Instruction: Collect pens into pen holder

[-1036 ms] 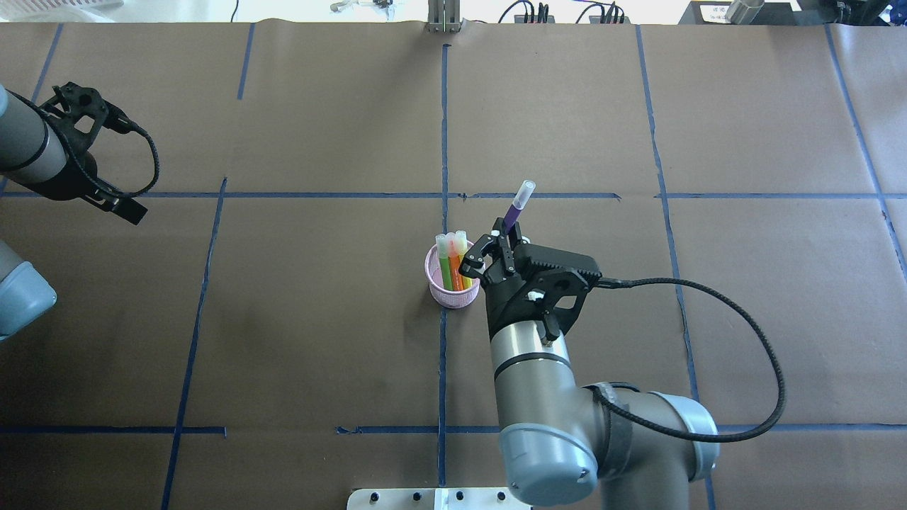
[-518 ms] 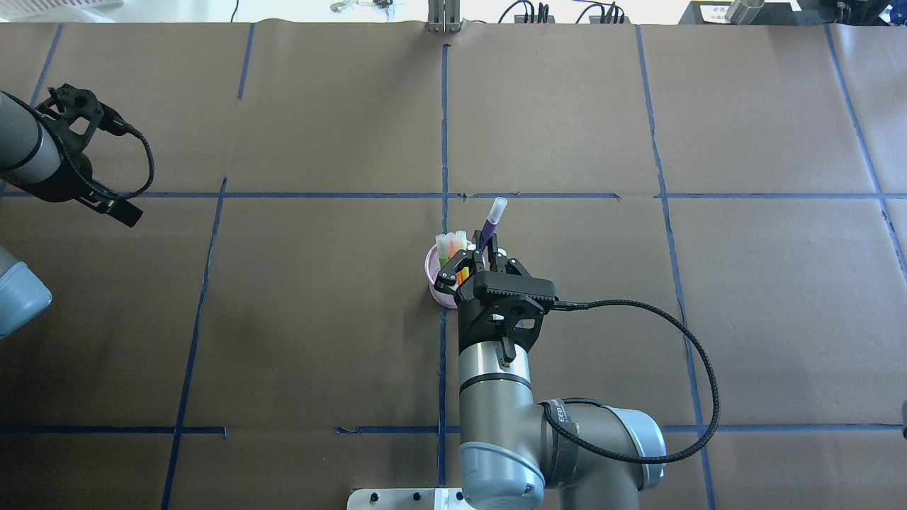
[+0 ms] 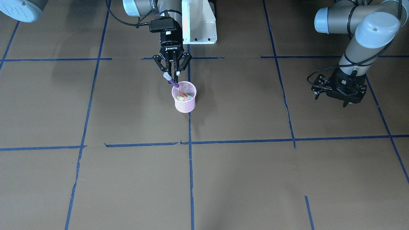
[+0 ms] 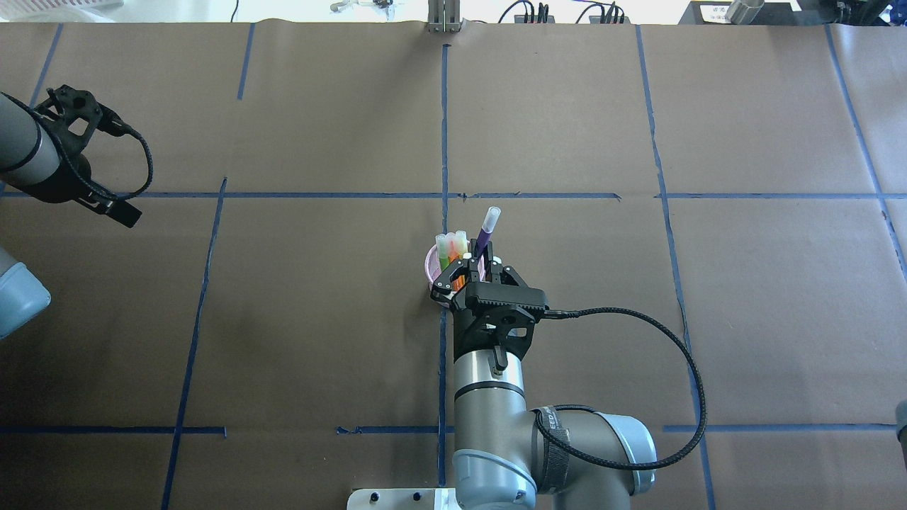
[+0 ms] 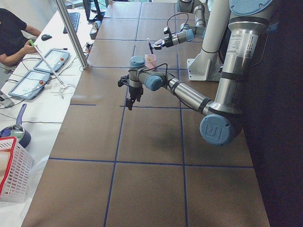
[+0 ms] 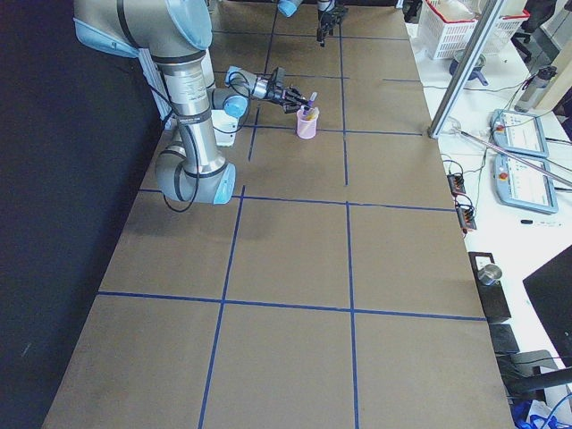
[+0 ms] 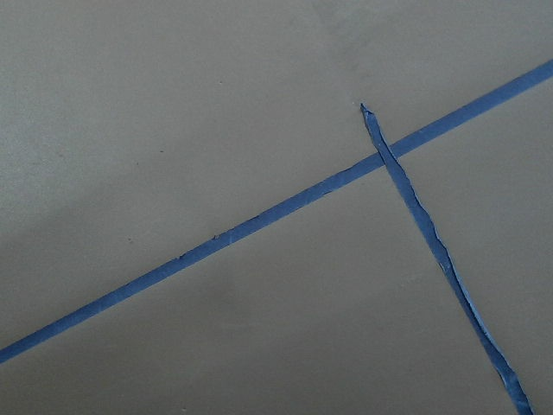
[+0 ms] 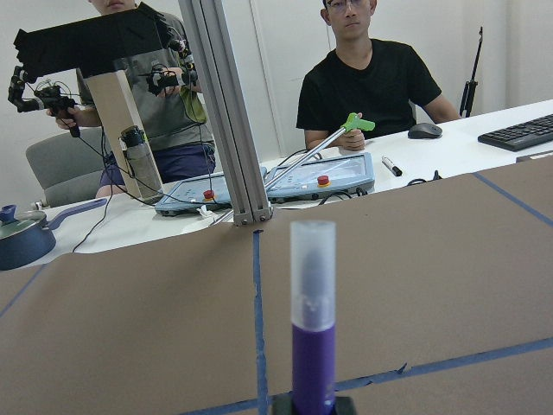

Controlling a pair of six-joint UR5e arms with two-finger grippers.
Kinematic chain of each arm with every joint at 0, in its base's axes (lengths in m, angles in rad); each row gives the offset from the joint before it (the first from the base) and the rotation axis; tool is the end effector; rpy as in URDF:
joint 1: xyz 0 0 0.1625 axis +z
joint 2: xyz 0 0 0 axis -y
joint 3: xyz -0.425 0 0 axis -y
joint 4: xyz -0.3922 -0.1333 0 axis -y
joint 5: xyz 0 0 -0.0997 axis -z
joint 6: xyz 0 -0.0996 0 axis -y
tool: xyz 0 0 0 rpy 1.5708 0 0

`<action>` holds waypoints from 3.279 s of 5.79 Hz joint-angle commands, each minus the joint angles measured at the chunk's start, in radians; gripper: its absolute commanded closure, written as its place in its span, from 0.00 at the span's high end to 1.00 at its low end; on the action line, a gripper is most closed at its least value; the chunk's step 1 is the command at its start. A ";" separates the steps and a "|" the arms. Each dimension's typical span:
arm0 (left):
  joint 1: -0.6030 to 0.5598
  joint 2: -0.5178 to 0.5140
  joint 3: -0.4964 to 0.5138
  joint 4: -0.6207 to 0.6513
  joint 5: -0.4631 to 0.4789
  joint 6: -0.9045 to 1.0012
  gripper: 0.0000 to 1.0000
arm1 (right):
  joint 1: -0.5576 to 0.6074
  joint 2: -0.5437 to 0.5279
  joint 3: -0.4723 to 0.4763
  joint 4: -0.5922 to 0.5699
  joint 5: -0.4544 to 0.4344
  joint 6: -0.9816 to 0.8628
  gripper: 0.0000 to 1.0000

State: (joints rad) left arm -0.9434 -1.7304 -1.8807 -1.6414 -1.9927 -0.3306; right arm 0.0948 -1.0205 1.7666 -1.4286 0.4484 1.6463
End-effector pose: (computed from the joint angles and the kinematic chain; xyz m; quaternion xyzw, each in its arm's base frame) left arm 0.2477 -0.4992 0.4313 0.1385 0.2993 0.1946 0.9238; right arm -0.5828 -0.2795 0.2084 0.4841 -0.3591 0.2929 0.7423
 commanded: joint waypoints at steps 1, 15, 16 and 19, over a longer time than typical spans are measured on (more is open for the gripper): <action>0.000 0.000 0.001 0.000 0.000 -0.004 0.99 | -0.001 0.000 -0.001 0.000 0.006 -0.010 0.72; -0.422 0.229 0.066 0.000 -0.340 0.183 1.00 | 1.353 -0.656 -0.060 0.014 1.956 -1.575 0.62; -0.422 0.268 0.092 -0.017 -0.353 0.186 1.00 | 1.390 -0.656 -0.111 -0.006 1.983 -1.636 0.61; -0.429 0.270 0.123 -0.002 -0.353 0.302 1.00 | 1.511 -0.661 -0.111 -0.217 1.998 -1.884 1.00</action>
State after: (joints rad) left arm -1.3676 -1.4612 -1.7675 -1.6531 -2.3449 -0.0852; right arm 1.5825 -1.6760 1.6551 -1.5975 2.4462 -0.1844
